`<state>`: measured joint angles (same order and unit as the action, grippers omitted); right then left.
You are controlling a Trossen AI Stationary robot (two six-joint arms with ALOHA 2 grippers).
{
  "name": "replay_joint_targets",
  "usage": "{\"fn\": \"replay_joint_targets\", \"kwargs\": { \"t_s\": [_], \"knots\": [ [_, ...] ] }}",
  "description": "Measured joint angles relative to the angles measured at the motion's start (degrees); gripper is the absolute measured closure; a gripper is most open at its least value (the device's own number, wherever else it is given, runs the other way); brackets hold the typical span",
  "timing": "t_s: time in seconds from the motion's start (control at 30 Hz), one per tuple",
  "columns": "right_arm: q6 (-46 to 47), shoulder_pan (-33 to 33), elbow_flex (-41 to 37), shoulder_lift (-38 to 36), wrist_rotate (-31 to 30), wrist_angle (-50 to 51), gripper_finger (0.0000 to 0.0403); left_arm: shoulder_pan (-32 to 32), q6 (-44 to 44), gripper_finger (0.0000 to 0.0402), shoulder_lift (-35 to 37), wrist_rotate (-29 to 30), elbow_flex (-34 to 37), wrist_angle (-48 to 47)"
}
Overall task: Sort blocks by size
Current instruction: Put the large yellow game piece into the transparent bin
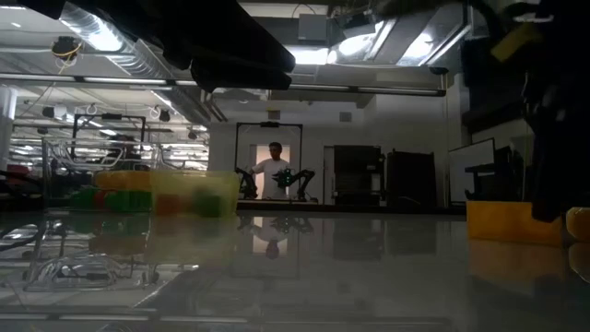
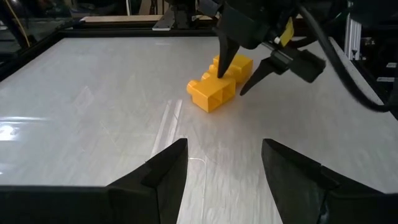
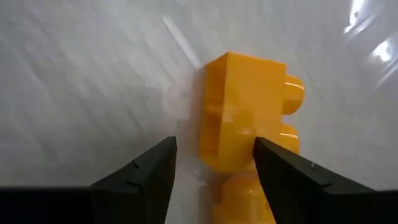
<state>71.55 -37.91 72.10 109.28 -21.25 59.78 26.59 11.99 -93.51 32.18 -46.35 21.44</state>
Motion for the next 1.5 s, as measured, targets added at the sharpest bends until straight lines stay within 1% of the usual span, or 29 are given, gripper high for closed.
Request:
{"fn": "replay_joint_targets", "kwargs": {
  "t_s": [0.27, 0.57, 0.73, 0.83, 1.0, 1.17, 1.27, 1.5],
  "knots": [
    [0.04, 0.00, 0.07, 2.45, -4.07, 2.50, 0.0187, 0.00, 0.00, 0.0210, 0.02, 0.00, 0.00, -0.36],
    [0.20, 0.00, 0.79, 3.69, -5.31, 5.83, 0.0187, 0.00, -0.01, 0.0210, 0.04, 0.00, 0.00, -1.51],
    [0.23, 0.04, 0.81, 3.71, -7.91, 6.62, 0.0187, 0.00, -0.02, 0.0210, 0.04, 0.00, 0.00, -1.65],
    [0.22, 0.07, 0.52, 4.31, -8.33, 6.85, 0.0187, 0.00, -0.02, 0.0210, 0.04, 0.02, 0.00, -1.65],
    [-0.09, 0.07, 0.35, 6.96, -8.05, 8.36, 0.0187, 0.00, -0.39, 0.0210, 0.04, 0.00, 0.00, -1.78],
    [-0.28, 0.01, 0.37, 9.09, -11.00, 9.37, 0.0189, 0.00, -0.39, 0.0210, 0.04, 0.01, -0.04, -2.40],
    [-0.31, 0.07, 0.37, 9.93, -12.21, 10.50, 0.0205, 0.00, -0.41, 0.0210, 0.04, 0.02, -0.04, -2.57],
    [-1.38, 0.07, 0.37, 10.90, -13.73, 11.55, 0.0282, 0.00, -0.40, 0.0210, 0.04, 0.02, -0.04, -2.60]
  ]
}}
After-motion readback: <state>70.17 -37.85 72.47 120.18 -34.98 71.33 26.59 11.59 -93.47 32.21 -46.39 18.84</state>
